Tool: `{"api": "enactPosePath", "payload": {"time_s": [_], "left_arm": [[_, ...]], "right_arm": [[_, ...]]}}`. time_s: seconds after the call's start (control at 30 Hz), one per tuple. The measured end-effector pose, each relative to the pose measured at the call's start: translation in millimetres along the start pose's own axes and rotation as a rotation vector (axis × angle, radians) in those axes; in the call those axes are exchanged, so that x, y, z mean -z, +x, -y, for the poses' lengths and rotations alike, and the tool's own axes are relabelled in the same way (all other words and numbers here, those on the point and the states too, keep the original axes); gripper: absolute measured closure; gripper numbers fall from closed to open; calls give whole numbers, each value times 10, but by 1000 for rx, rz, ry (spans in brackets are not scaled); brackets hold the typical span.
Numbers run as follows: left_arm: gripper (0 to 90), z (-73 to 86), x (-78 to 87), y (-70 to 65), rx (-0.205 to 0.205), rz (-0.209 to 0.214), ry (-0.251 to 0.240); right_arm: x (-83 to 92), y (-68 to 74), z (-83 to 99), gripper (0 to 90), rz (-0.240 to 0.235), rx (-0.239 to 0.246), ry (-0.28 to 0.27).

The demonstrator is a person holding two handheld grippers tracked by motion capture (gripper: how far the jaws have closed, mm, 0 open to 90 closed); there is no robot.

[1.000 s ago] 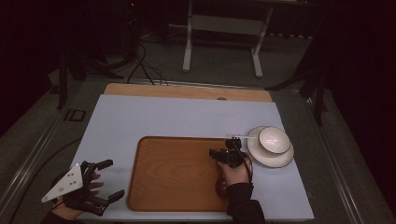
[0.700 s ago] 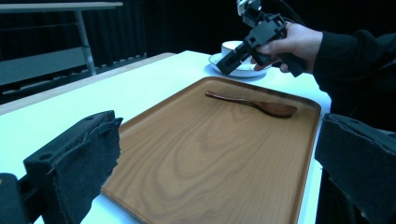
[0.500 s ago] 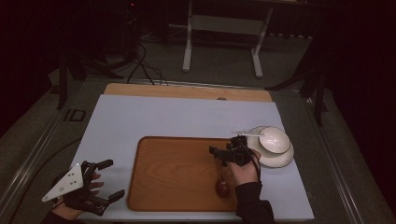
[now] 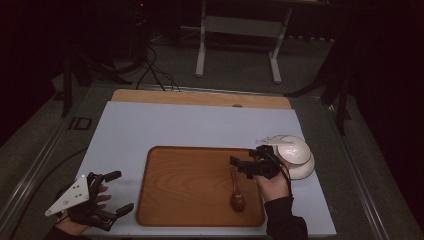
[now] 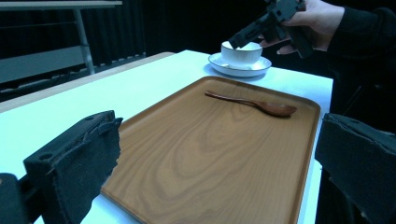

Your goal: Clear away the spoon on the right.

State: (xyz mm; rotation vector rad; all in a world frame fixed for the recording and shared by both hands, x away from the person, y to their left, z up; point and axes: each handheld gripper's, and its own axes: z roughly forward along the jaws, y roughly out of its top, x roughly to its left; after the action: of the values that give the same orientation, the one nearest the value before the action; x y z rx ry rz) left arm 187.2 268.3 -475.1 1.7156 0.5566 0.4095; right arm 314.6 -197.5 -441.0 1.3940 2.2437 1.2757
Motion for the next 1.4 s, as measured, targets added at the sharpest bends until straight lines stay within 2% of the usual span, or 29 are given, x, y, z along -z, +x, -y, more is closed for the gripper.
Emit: {"api": "enactPosePath", "payload": {"time_s": [0.1,0.23,0.5,0.6,0.8,0.87,1.17,1.4], "left_arm": [[1,0,-6,-1,-1,2,1],[1,0,-7,-4,-1,3,3],[1,2,-12,3,1,4,3],[1,1,-10,3,-1,4,3],[1,3,-8,6,1,3,3],[1,4,-8,6,0,3,3],[1,8,-18,8,-2,6,9],[1,7,-20,6,-5,12,9]], "right_arm": [[57,-20,24,183,-10,31,-6],[120,-57,69,185,-10,47,-7],[251,-183,229,185,-8,34,-5],[282,-242,306,185,-20,30,-11],[310,-338,406,186,-34,67,-16],[330,-357,431,185,-44,66,-20],[291,-423,577,185,-70,66,-12],[243,-459,626,185,-64,63,6]]}}
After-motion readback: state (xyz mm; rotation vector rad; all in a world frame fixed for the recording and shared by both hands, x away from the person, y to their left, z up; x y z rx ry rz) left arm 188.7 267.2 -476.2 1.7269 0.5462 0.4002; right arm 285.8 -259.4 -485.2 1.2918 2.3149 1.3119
